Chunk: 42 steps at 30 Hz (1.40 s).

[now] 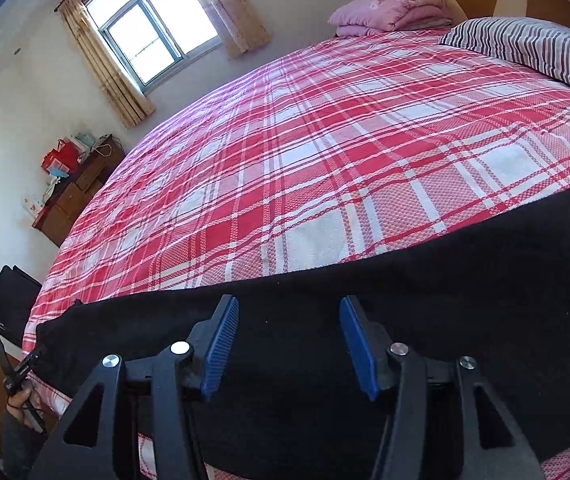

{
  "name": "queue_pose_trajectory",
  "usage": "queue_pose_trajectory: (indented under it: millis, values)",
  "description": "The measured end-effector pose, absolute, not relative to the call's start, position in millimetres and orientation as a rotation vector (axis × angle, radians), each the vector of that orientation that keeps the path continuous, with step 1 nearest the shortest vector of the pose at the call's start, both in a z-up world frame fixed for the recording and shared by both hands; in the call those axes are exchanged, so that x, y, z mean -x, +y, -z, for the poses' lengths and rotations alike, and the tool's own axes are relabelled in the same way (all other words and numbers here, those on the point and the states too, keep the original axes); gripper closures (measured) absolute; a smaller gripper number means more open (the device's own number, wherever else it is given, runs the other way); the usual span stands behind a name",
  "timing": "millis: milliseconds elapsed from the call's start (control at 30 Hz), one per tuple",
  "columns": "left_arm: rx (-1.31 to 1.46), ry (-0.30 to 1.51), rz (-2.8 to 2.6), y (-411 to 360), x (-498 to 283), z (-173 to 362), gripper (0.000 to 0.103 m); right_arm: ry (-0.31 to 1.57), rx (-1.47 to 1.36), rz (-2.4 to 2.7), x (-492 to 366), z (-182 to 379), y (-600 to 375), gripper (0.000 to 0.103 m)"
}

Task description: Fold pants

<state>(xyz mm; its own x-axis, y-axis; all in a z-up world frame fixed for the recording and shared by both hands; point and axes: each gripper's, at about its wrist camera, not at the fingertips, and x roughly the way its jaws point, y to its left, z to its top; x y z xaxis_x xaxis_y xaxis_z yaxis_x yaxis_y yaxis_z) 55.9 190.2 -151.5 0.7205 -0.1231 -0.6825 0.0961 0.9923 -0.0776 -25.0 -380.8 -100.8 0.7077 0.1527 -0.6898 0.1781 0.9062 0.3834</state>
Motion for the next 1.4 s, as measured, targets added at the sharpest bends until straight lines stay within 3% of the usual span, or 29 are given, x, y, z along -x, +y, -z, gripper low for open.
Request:
queue_pose_trajectory:
  millis: [233, 467, 667, 867, 1100, 1233, 1400]
  values:
    - [-0.054, 0.76, 0.088, 180.6, -55.3, 154.5, 0.002, 0.75, -0.494, 0.054, 33.8, 91.4, -394.4, 0.048]
    - [0.002, 0.64, 0.037, 188.9, -42.4, 91.8, 0.002, 0.698, -0.499, 0.138, 54.2, 74.3, -418.8, 0.046]
    - [-0.013, 0.61, 0.228, 122.0, -52.5, 62.7, 0.002, 0.666, -0.508, 0.214, 75.0, 62.6, -446.5, 0.046]
    - [-0.063, 0.706, 0.36, 50.1, -68.6, 84.4, 0.002, 0.657, -0.455, 0.311, 100.1, 55.5, -474.9, 0.046]
    - [-0.093, 0.818, 0.375, 19.8, -67.8, 128.0, 0.002, 0.65, -0.517, 0.351, 127.6, 63.7, -519.3, 0.046]
    - [-0.083, 0.864, 0.346, 28.9, -71.1, 144.9, 0.002, 0.678, -0.585, 0.301, 127.6, 77.0, -532.1, 0.058]
    - [-0.097, 0.852, 0.353, 27.0, -65.5, 144.8, 0.001, 0.692, -0.564, 0.283, 125.8, 81.2, -530.2, 0.059]
